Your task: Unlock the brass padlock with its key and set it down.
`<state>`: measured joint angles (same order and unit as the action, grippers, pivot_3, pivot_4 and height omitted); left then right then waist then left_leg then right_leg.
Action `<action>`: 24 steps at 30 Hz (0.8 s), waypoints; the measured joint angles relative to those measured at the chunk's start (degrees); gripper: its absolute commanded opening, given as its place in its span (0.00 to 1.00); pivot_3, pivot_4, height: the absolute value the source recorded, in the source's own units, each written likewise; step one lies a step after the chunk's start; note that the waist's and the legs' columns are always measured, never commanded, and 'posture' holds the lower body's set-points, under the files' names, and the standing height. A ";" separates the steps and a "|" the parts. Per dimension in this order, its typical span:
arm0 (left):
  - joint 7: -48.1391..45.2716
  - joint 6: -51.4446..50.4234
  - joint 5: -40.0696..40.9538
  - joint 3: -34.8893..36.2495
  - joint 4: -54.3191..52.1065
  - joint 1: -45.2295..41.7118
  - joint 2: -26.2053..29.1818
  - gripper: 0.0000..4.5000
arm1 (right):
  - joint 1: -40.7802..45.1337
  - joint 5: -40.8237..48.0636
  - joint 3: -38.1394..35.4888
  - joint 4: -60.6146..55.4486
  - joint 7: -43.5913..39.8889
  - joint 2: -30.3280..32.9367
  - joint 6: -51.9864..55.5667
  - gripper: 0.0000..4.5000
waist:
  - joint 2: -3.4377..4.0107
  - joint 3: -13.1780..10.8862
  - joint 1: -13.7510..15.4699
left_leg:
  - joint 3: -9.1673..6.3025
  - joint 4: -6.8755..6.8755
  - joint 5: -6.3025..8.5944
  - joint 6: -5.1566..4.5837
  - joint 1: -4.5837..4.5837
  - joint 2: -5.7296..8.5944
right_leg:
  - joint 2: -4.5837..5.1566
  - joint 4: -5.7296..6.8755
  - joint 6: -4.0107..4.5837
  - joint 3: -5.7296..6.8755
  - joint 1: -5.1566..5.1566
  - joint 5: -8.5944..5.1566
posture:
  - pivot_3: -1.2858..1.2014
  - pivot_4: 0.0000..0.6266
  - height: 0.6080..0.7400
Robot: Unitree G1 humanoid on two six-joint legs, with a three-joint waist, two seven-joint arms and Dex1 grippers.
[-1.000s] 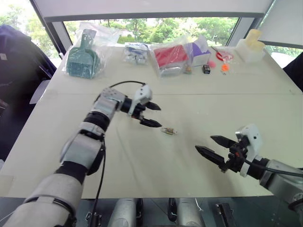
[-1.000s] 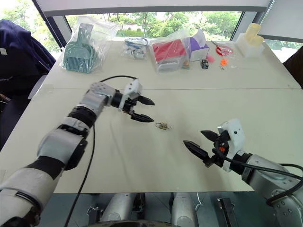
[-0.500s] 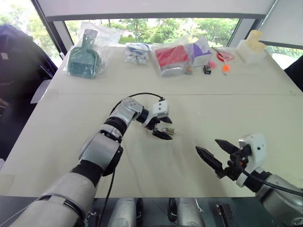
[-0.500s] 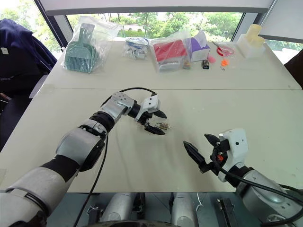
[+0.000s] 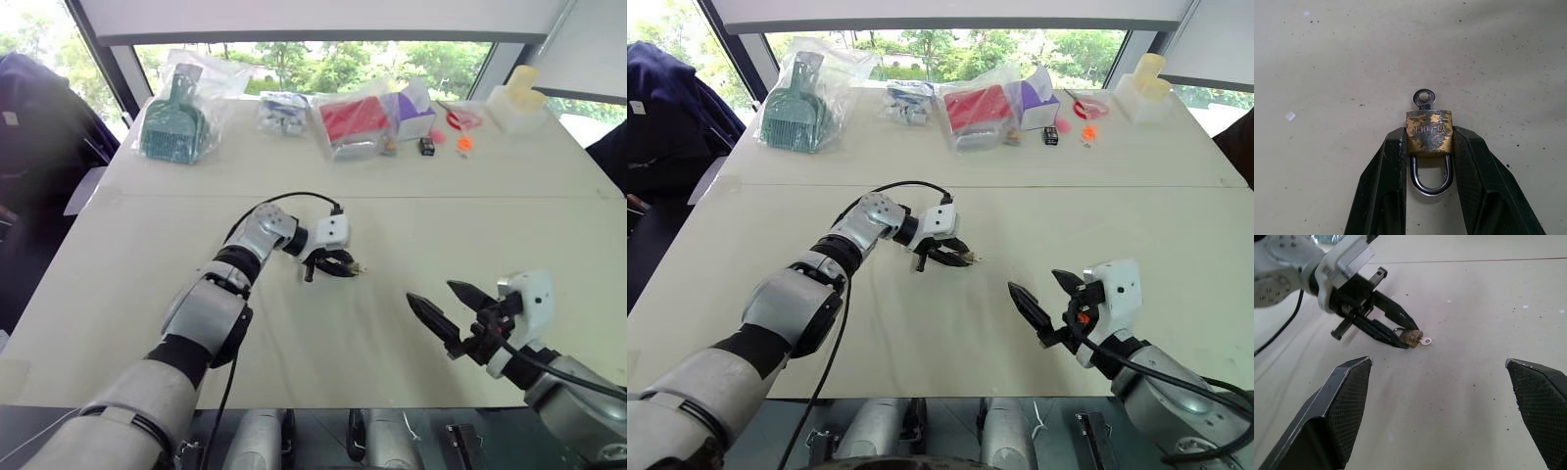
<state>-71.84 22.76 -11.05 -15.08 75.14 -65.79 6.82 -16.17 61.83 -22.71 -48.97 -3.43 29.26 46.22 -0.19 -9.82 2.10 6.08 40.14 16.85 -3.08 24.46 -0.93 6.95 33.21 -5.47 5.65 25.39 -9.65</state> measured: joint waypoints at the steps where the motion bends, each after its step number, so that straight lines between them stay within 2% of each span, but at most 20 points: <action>1: 0.15 1.02 0.46 0.67 -0.06 0.24 0.27 0.17 | 1.39 1.59 0.32 1.37 1.27 -1.79 -0.59 1.00 | 0.00 -0.01 -0.02 | 0.00 -0.01 0.00 0.00 0.01 0.00 | 0.00 0.01 0.00 0.00 0.03 0.00 | 0.52 0.24 0.96; 3: -0.22 3.93 2.38 3.03 -2.37 0.63 1.29 0.17 | 5.76 6.51 1.64 4.97 4.66 -6.88 -2.43 1.00 | 0.03 -0.04 -0.12 | 0.01 -0.02 0.00 0.00 0.04 -0.01 | 0.00 0.04 -0.01 0.00 0.08 0.02 | 0.52 0.24 0.96; 9: -1.34 6.31 9.33 7.55 -16.44 1.81 3.19 0.17 | 15.08 13.73 4.88 13.36 9.26 -13.21 -5.67 1.00 | 0.07 -0.02 0.06 | 0.05 -0.01 0.01 -0.03 0.05 0.06 | 0.07 0.01 -0.06 -0.01 0.01 0.06 | 0.52 0.24 0.96; 17: 2.27 2.24 11.98 7.28 -34.16 8.56 4.22 0.17 | 23.76 15.60 7.54 20.47 9.87 -15.49 -7.89 1.00 | 0.09 -0.01 -0.06 | 0.05 0.00 0.00 -0.04 0.03 0.06 | 0.02 0.12 -0.19 -0.01 0.01 0.13 | 0.52 0.24 0.96; 24: 3.99 -0.89 13.01 6.60 -40.14 9.56 4.44 0.17 | 25.67 16.08 9.13 22.25 9.38 -15.68 -7.88 1.00 | 0.09 -0.01 -0.08 | 0.06 0.00 0.00 -0.04 0.02 0.07 | 0.00 0.12 -0.20 -0.01 0.00 0.13 | 0.52 0.24 0.96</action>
<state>-67.85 21.86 1.95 -8.48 35.00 -56.23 11.26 9.50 77.90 -13.58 -26.72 5.94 13.58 38.34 -0.10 -9.83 2.02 6.14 40.14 16.84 -3.11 24.49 -0.87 6.95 33.33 -5.67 5.64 25.39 -9.52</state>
